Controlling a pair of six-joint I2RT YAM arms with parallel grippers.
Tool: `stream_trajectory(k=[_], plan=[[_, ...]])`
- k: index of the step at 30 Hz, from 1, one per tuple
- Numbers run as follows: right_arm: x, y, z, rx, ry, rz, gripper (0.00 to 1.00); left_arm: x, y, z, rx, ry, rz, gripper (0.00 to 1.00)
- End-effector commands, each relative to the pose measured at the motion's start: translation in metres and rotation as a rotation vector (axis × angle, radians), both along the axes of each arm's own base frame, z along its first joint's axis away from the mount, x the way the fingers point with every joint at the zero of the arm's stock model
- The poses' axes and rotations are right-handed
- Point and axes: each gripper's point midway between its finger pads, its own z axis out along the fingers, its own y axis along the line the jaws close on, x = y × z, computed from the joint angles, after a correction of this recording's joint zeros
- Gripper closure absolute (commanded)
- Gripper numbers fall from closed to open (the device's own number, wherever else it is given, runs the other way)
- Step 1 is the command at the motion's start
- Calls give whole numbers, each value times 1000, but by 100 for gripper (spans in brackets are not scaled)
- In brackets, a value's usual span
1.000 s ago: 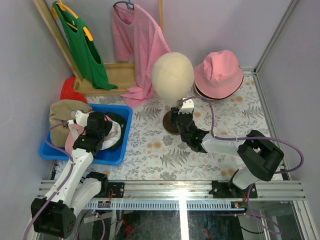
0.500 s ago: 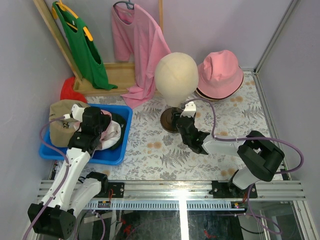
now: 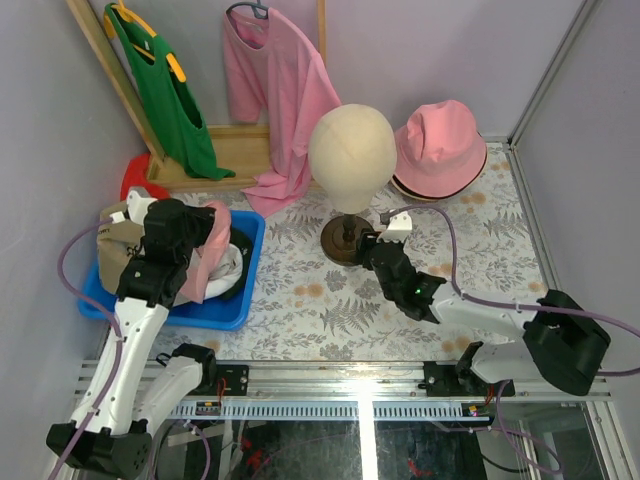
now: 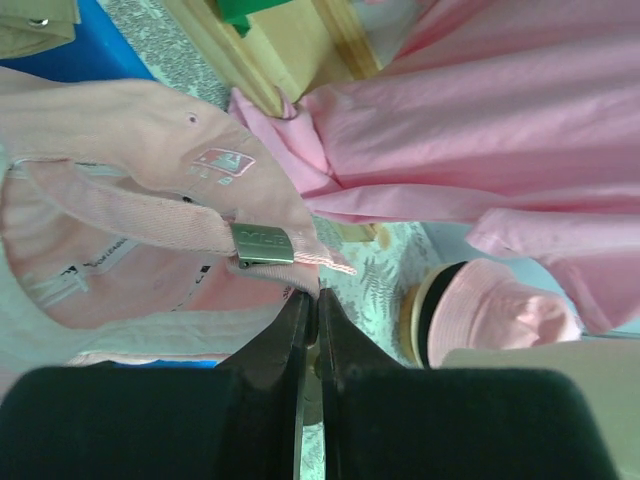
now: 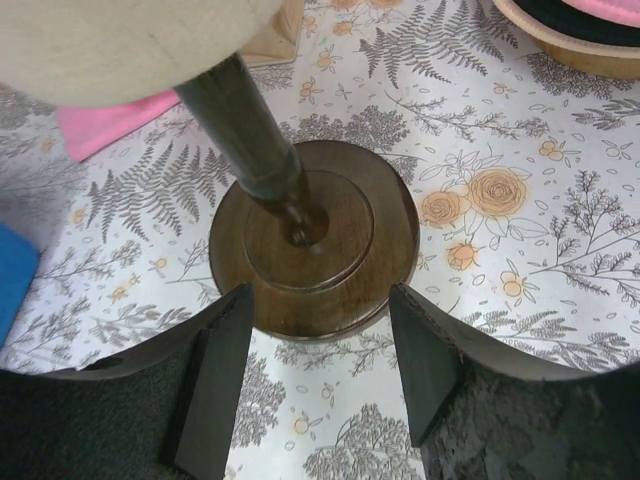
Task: Stack the hats
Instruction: Pick up the hat from the bin.
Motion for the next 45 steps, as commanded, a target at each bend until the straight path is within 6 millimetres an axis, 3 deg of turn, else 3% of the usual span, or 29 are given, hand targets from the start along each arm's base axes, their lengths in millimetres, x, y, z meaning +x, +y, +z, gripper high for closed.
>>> stream_trajectory(k=[1,12,20,26,31,37,45], plan=[[-19,6,18,48,-2,45,37,-10,-6,48,-39,-102,-42,100],[-67,34,92,111,-87,198,41,-37,-19,153,-90,-309,-143,100],[-112,78,152,251,-100,423,43,-36,-49,238,-203,-545,-294,100],[-148,112,206,347,-109,591,43,-30,-54,279,-243,-628,-315,100],[-172,144,237,381,-112,709,43,-25,-57,311,-268,-682,-328,100],[-185,168,288,646,-53,743,43,-15,-61,348,-318,-783,-347,100],[-185,161,358,1065,20,666,45,-6,-77,395,-401,-894,-406,100]])
